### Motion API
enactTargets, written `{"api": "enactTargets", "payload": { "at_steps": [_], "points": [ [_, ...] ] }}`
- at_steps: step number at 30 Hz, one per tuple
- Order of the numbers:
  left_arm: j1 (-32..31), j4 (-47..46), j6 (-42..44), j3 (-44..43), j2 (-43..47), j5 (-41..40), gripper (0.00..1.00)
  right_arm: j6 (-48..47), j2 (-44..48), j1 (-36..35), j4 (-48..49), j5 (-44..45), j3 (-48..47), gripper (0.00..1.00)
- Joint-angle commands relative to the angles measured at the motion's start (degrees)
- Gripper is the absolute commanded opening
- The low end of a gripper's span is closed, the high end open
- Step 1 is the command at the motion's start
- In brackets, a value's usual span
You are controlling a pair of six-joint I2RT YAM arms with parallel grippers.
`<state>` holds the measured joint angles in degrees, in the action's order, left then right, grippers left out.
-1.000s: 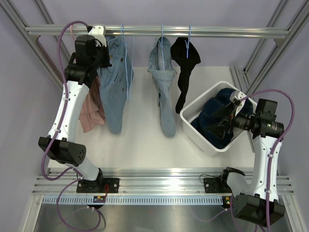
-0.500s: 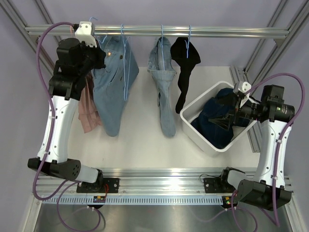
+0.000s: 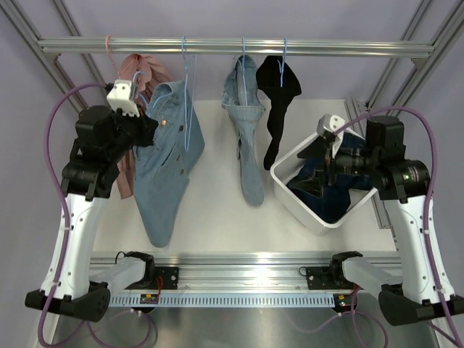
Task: Remove the skirt from the hanger
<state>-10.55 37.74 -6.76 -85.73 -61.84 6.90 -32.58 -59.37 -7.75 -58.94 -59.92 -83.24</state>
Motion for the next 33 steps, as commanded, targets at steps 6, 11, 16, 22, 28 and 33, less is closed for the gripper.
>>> {"api": "enactTargets", "payload": {
  "at_steps": [6,11,16,22,28,33],
  "points": [
    [0.1,-3.0,-1.6,12.2,16.5,14.7,0.00,18.5,-10.6,-23.9,11.6,27.9,-9.0,1.00],
    [0.1,2.9,0.6,17.1,21.9,17.5,0.00,30.7,-16.6,-32.1,18.8,38.7,-12.6,1.00],
    [-0.6,4.4,0.9,22.4,25.8,24.6,0.00,35.1,-21.2,-35.8,19.8,38.8,-17.2,1.00],
    [-3.6,4.9,3.9,25.8,26.9,31.4,0.00,40.1,-24.1,-36.5,21.0,41.5,-18.9,1.00],
    [-6.8,3.3,5.0,25.1,25.1,37.3,0.00,40.9,-23.7,-36.7,22.5,41.5,-13.6,0.99],
    [-11.9,2.3,5.6,23.5,22.1,35.4,0.00,40.8,-24.0,-37.1,22.0,41.4,-10.3,0.98]
  ]
}}
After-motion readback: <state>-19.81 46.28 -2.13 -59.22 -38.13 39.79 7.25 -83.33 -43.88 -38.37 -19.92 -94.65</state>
